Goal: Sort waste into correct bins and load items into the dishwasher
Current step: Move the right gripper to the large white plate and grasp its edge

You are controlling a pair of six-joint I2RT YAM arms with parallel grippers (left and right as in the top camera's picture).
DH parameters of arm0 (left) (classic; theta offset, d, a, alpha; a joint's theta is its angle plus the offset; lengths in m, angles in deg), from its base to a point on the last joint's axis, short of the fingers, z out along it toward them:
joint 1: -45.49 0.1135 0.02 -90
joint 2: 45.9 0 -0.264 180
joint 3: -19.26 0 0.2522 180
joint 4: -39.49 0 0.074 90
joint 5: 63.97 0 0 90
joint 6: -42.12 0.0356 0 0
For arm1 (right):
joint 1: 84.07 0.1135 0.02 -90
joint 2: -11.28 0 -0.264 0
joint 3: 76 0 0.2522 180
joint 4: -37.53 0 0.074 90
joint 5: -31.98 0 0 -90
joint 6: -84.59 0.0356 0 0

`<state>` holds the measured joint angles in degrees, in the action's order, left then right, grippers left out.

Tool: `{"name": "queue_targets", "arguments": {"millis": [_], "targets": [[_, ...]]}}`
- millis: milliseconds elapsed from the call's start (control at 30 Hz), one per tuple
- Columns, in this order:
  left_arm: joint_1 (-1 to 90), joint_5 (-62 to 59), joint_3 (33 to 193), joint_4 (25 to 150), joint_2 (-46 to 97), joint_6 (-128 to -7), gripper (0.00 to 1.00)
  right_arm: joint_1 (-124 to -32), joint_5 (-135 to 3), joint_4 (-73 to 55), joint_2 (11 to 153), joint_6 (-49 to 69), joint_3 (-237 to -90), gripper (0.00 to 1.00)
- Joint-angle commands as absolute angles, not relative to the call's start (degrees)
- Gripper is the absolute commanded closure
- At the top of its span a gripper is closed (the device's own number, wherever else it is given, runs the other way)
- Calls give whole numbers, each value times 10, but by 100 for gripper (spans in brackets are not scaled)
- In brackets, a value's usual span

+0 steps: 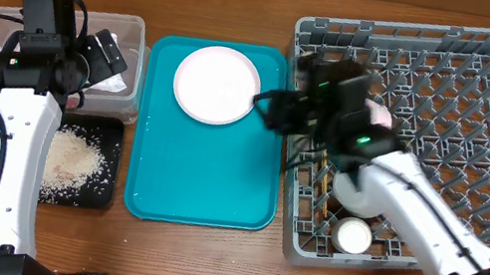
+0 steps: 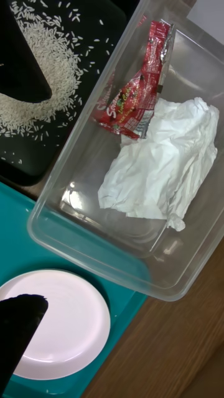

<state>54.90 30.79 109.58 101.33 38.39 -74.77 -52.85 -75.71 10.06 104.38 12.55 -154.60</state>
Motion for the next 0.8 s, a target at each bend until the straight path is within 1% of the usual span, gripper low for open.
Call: {"name": "queue_targets", "arguments": {"millis": [0, 100, 167, 333, 533, 767], "targets": [[549, 309, 1108, 1013, 382, -753, 0, -458, -585, 125, 1038, 25, -1563, 35], [549, 309, 1108, 1013, 382, -753, 0, -405, -540, 166, 1057, -34, -1563, 31], [549, 309, 1108, 1013, 382, -753, 0, -376, -533, 209, 1082, -81, -1563, 31], [549, 309, 1108, 1013, 382, -753, 0, -358, -534, 297, 1155, -162, -1563, 31], [549, 309, 1108, 1013, 382, -753, 0, -374, -531, 354, 1238, -164, -1563, 31], [549, 309, 1108, 1013, 382, -753, 0, -386, -532, 363, 1295, -164, -1563, 30]]}}
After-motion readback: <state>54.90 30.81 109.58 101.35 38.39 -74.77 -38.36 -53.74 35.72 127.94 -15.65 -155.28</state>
